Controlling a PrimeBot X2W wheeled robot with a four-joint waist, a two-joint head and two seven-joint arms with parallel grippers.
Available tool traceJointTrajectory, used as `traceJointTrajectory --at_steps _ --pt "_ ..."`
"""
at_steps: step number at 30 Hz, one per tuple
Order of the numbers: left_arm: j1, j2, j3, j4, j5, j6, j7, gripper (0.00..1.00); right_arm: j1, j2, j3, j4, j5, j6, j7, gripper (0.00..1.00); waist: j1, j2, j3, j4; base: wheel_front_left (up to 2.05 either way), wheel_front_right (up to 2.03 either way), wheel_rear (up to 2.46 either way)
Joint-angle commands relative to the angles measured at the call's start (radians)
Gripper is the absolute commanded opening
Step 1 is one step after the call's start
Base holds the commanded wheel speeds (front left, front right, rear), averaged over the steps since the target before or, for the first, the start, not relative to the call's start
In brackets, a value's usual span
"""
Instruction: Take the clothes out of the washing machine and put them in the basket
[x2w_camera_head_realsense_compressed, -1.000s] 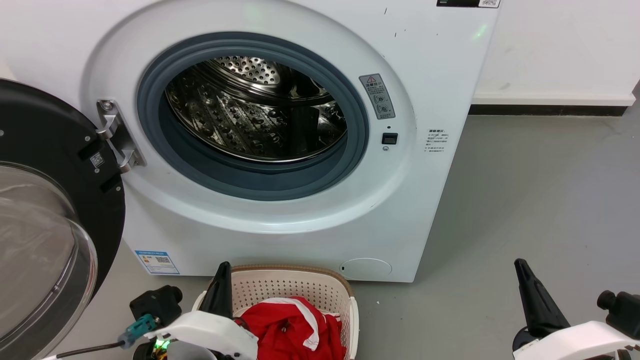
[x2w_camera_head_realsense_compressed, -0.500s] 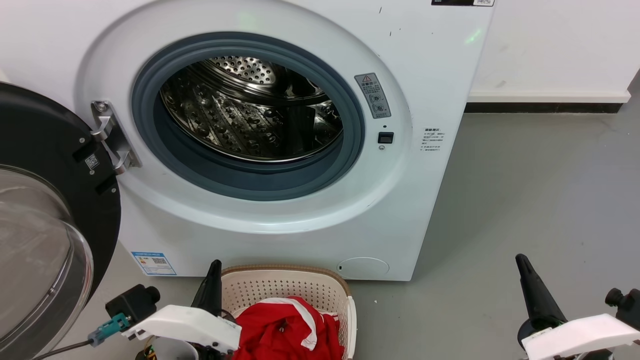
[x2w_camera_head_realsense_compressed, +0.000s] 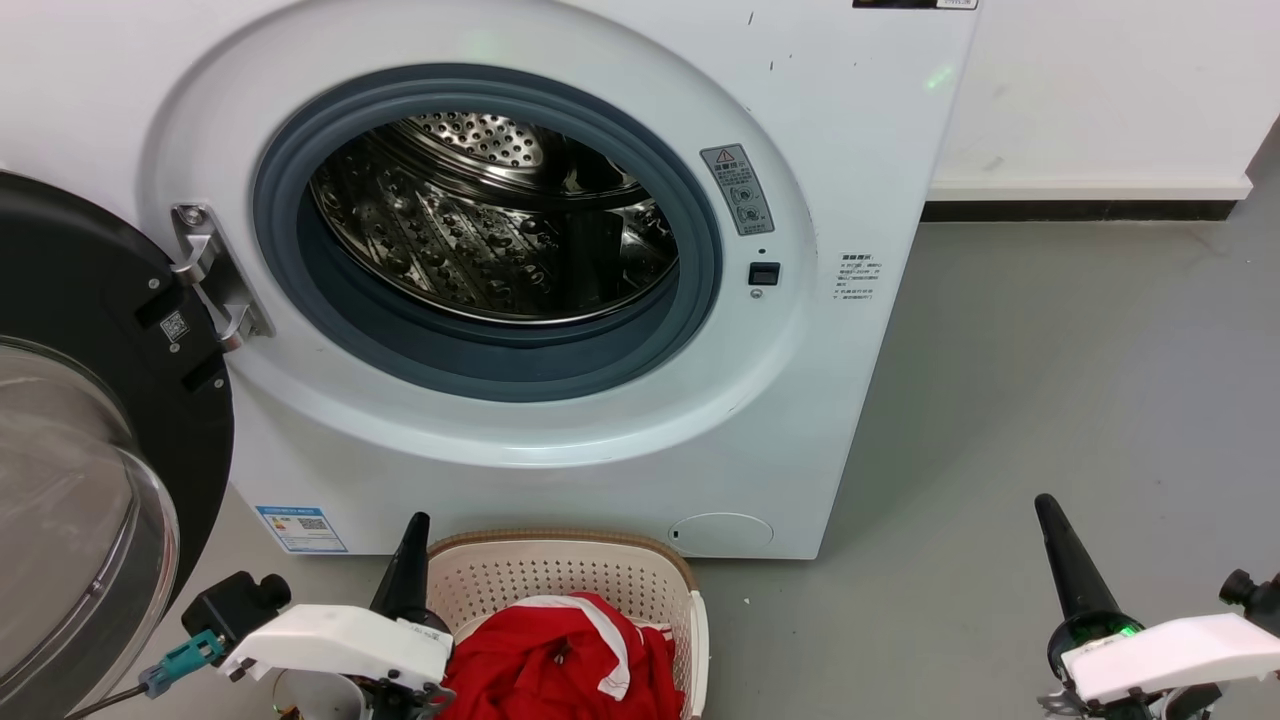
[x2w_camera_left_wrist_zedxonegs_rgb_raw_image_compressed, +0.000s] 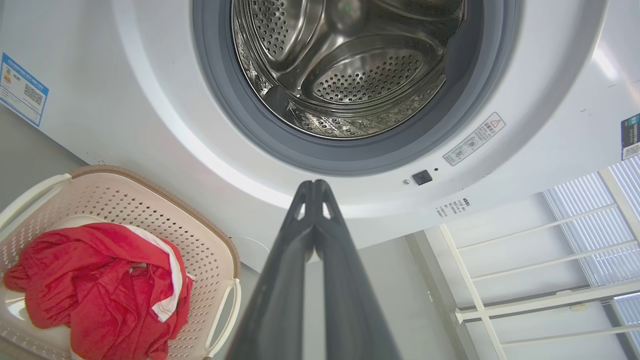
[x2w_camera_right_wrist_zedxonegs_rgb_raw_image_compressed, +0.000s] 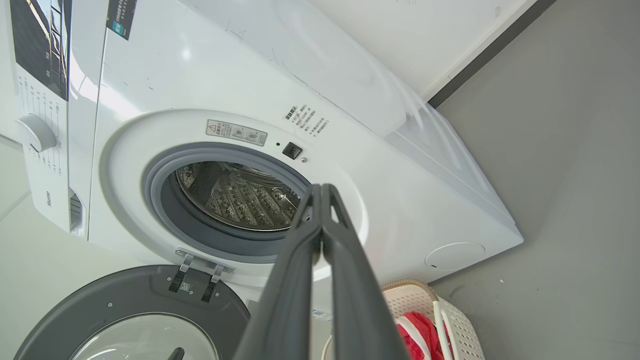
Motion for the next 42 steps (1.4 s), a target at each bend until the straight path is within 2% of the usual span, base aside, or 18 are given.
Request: traceJointTrajectory --at_steps 1,42 --pt "-0.028 -0.002 0.011 -0.007 -0.025 -0.009 0.005 0.0 -0.031 -0.006 -0.004 0.0 0.026 0.0 -0.002 0.0 0.0 -0.0001 0.0 -0.001 0.0 0.0 0.0" --pt "-0.048 -0.018 0.131 0.031 -0.416 -0.101 0.086 0.0 -0.112 -0.002 -0.031 0.112 0.426 0.0 0.028 0.0 0.0 -0.0001 0.007 -0.028 0.0 0.0 0.0"
